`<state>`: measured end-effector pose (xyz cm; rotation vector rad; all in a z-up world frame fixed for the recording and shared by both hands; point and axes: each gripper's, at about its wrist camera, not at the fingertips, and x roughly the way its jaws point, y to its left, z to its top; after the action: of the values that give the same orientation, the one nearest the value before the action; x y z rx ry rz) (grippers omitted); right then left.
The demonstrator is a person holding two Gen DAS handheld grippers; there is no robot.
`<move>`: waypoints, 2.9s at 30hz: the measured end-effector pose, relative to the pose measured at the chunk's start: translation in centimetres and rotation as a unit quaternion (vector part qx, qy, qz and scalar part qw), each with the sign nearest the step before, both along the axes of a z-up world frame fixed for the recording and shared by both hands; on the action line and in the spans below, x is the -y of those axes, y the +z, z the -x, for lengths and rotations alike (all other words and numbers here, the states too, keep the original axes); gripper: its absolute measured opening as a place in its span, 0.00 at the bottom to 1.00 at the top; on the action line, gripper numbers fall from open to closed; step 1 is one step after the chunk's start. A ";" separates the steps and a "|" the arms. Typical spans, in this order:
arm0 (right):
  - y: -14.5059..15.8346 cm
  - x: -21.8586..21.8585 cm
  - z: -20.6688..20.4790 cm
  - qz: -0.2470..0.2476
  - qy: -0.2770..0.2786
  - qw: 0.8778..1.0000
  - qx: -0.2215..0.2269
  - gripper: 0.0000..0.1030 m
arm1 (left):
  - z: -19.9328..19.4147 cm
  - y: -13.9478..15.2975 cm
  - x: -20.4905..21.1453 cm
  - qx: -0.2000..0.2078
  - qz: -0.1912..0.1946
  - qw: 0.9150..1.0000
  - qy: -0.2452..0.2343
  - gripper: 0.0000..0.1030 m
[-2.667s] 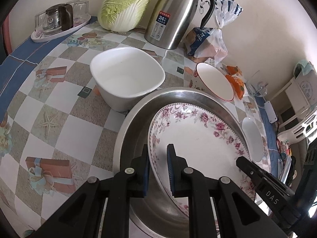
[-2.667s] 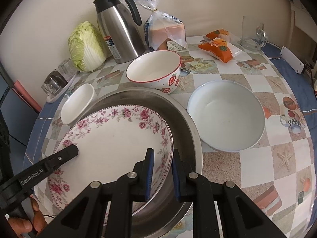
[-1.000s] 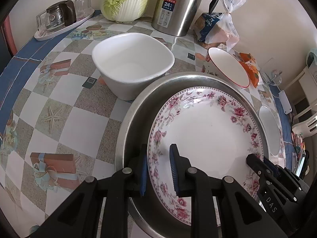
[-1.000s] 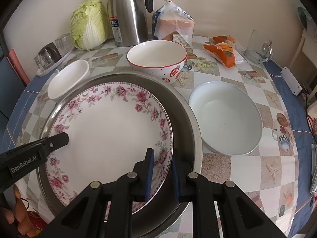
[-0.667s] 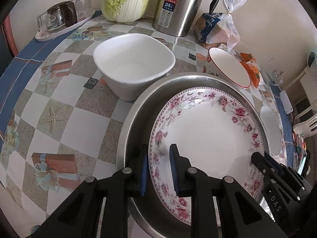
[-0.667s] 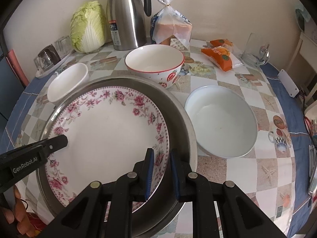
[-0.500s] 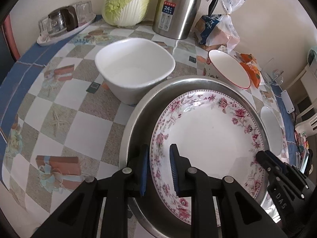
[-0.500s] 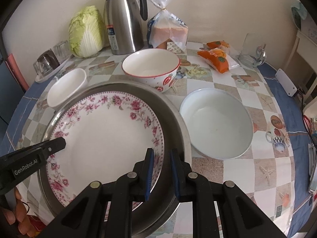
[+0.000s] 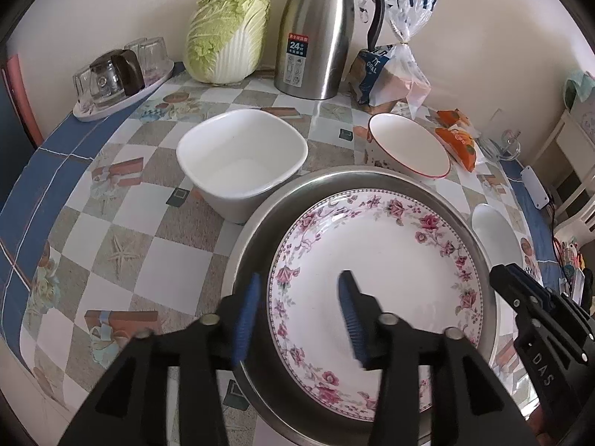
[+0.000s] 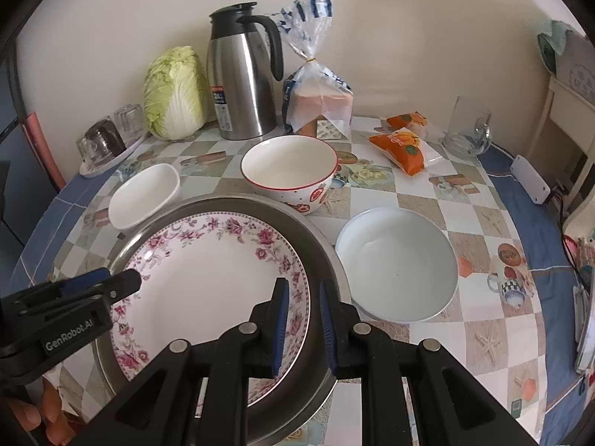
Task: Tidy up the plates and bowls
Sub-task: 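Open both tools to release the plate rim inside the basin, then move both tools to the rim of the red-rimmed white bowl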
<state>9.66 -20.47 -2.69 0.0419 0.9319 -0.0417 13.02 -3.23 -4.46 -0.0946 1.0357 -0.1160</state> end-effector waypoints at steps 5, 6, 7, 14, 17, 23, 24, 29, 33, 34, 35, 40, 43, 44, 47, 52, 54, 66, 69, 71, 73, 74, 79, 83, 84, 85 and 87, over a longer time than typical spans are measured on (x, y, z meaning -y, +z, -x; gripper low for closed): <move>-0.3 -0.1 0.0 0.009 0.003 1.000 -0.005 0.61 | 0.1 0.2 0.0 0.007 -0.033 0.999 0.015 0.71; -0.3 -0.1 0.0 0.009 0.005 1.000 -0.003 0.63 | 0.1 0.1 -0.1 0.006 -0.036 0.999 0.017 0.71; -0.4 -0.1 0.0 0.011 0.006 1.000 -0.003 0.64 | 0.1 0.0 -0.1 0.004 -0.039 0.999 0.020 0.72; -0.8 -0.6 0.1 0.029 0.023 0.999 0.000 0.88 | 0.0 -0.2 -1.0 0.007 -0.051 0.998 0.044 0.88; -0.6 -0.4 0.1 0.028 0.023 0.999 0.009 1.00 | 0.0 -0.3 -1.2 0.010 -0.057 0.997 0.051 0.92; -0.6 -0.3 0.2 0.035 0.023 0.999 0.013 1.00 | 0.1 -0.2 -0.9 0.022 -0.071 0.996 0.047 0.92; -0.6 -0.3 0.2 0.034 0.024 0.999 0.014 1.00 | 0.1 -0.1 -0.8 0.024 -0.071 0.996 0.046 0.92; -0.4 0.0 0.4 0.036 0.023 0.999 0.023 1.00 | 0.2 0.1 -0.4 0.033 -0.073 0.996 0.030 0.92; 0.2 0.4 0.6 0.032 0.016 0.999 0.032 1.00 | 0.2 0.4 -0.4 0.041 -0.059 0.997 0.030 0.92; 0.5 0.5 0.8 0.032 0.013 0.999 0.039 1.00 | 0.2 0.5 -0.6 0.045 -0.054 0.997 0.033 0.92; 0.9 0.7 1.0 0.030 0.008 0.998 0.050 1.00 | 0.2 0.6 -0.7 0.045 -0.047 0.997 0.035 0.92; 3.2 1.5 1.5 0.055 -0.022 0.994 0.093 1.00 | -0.3 1.6 -0.7 0.054 -0.023 0.998 0.033 0.93; 4.9 1.5 1.3 0.062 -0.019 0.992 0.110 1.00 | -0.9 2.8 -0.3 0.077 -0.034 0.996 0.028 0.93; 5.4 1.6 1.1 0.063 -0.017 0.992 0.110 1.00 | -1.3 3.2 -0.1 0.079 -0.038 0.996 0.024 0.93; 6.6 2.2 0.2 0.046 -0.018 0.993 0.108 1.00 | -2.6 4.5 0.2 0.084 -0.039 0.996 0.021 0.93; 8.2 4.0 -2.1 0.006 -0.039 0.994 0.102 1.00 | -4.5 7.1 0.8 0.104 -0.040 0.994 0.008 0.93; 8.8 4.5 -3.1 0.001 -0.042 0.994 0.096 1.00 | -5.2 8.1 1.0 0.111 -0.038 0.993 0.004 0.93; 10.9 6.5 -8.7 -0.008 -0.060 0.996 0.067 1.00 | -9.8 10.7 3.1 0.087 0.004 0.996 -0.027 0.93; 10.0 6.6 -10.1 -0.022 -0.058 0.997 0.048 1.00 | -10.9 10.1 4.0 0.069 0.012 0.997 -0.037 0.93; 8.7 6.9 -11.2 -0.031 -0.062 0.997 0.023 1.00 | -11.9 9.4 4.5 0.055 0.013 0.998 -0.040 0.93; 7.1 7.2 -12.2 -0.037 -0.072 0.997 -0.005 1.00 | -12.7 8.6 4.8 0.039 0.020 0.998 -0.041 0.93; 6.3 7.3 -12.6 -0.042 -0.073 0.996 -0.018 1.00 | -13.2 8.0 5.0 0.028 0.026 0.998 -0.041 0.93; 2.4 8.0 -14.4 -0.063 -0.079 0.993 -0.058 0.97 | -15.6 5.3 5.5 -0.013 0.039 0.998 -0.036 0.88; -0.1 8.3 -15.8 -0.082 -0.081 0.990 -0.085 0.77 | -17.3 3.3 6.2 -0.038 0.036 0.998 -0.038 0.63; -0.6 8.4 -16.1 -0.084 -0.080 0.989 -0.091 0.76 | -17.7 2.8 6.4 -0.044 0.038 0.998 -0.038 0.63; -1.2 8.3 -16.6 -0.086 -0.076 0.989 -0.096 0.72 | -18.0 2.3 6.6 -0.049 0.041 0.997 -0.038 0.63; -1.9 8.1 -17.1 -0.087 -0.070 0.988 -0.102 0.65 | -18.7 1.5 7.1 -0.060 0.046 0.996 -0.041 0.59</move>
<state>26.78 -28.60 -4.54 0.2689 1.1351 -0.0953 31.68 -10.30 -3.00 -0.1448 1.1546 -0.2348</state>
